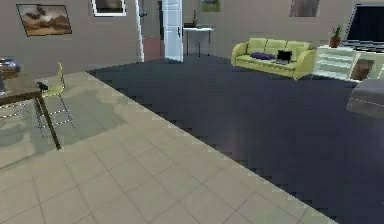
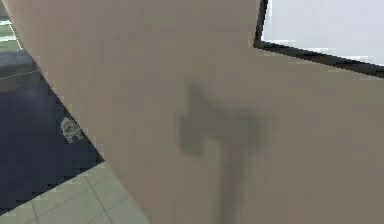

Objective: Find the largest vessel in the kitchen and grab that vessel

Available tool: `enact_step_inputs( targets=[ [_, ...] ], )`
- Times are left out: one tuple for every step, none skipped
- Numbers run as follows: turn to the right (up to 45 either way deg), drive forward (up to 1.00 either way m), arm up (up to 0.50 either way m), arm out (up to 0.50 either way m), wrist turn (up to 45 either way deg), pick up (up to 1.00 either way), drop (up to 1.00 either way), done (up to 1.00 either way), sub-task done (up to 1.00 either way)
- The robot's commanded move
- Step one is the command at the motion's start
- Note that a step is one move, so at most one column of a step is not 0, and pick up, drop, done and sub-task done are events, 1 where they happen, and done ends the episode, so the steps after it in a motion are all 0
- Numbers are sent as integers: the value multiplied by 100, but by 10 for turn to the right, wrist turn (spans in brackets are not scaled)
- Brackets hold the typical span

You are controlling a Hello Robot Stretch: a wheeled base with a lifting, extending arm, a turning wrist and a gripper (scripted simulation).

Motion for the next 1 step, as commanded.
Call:
enact_step_inputs(
  targets=[
    [0, 40, 0, 0, 0, 0, 0, 0, 0]
  ],
)
